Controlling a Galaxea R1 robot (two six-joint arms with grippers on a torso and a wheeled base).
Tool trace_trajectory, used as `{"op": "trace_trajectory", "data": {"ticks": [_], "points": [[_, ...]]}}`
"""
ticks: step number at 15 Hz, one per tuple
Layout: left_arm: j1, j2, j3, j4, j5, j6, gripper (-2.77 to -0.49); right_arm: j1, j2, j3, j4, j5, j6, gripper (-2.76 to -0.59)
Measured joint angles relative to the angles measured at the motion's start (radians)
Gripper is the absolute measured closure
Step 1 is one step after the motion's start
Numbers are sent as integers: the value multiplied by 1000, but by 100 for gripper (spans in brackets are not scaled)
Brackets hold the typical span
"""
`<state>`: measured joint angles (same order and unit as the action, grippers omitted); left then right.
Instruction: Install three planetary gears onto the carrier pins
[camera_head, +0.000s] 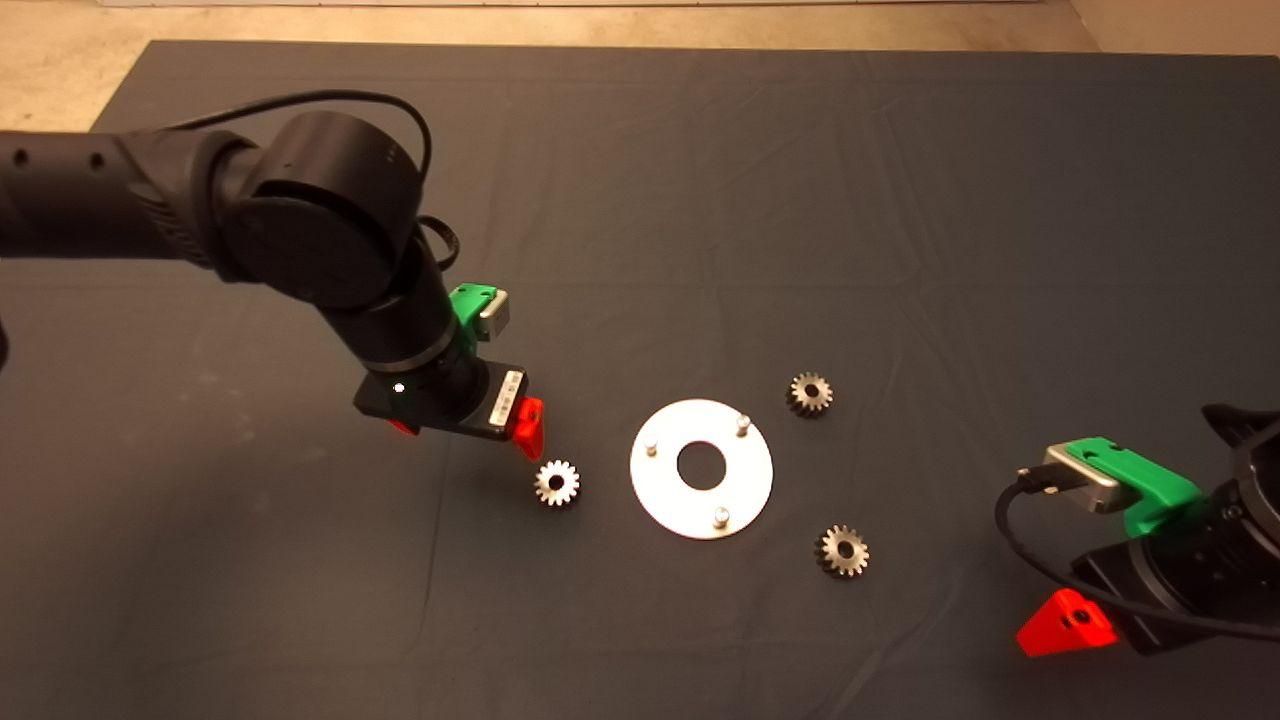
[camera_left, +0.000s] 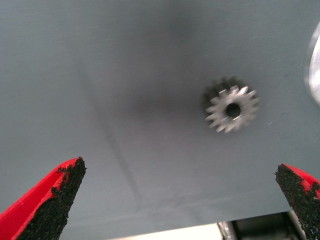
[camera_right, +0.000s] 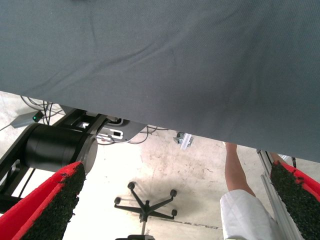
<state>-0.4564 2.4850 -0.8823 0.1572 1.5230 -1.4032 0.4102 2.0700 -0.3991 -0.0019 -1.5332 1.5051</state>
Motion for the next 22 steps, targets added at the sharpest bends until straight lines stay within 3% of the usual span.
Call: {"op": "trace_trajectory", "data": {"ticks": [2,4,6,7,11,13,15,18,22], "points": [[44,6,-33,32,-4,3,-276,0,0,0,0,0,0,-275],[72,11,-41,73,-4,3,-276,0,1,0,0,1,0,-275],[114,26,-52,88,-4,3,-276,0,2,0,0,0,0,-275],[123,36,-53,98,-6,3,-276,0,2,0,0,0,0,-275],[121,43,-59,115,-14,2,-276,0,2,0,0,0,0,-275],[121,55,-60,117,-38,2,-276,0,2,0,0,0,0,-275],[121,78,-61,117,-50,2,-276,0,2,0,0,0,0,-275],[123,109,-67,119,-50,2,-276,0,2,0,0,0,0,-275],[136,111,-74,136,-49,2,-276,0,2,0,0,0,0,-275]]}}
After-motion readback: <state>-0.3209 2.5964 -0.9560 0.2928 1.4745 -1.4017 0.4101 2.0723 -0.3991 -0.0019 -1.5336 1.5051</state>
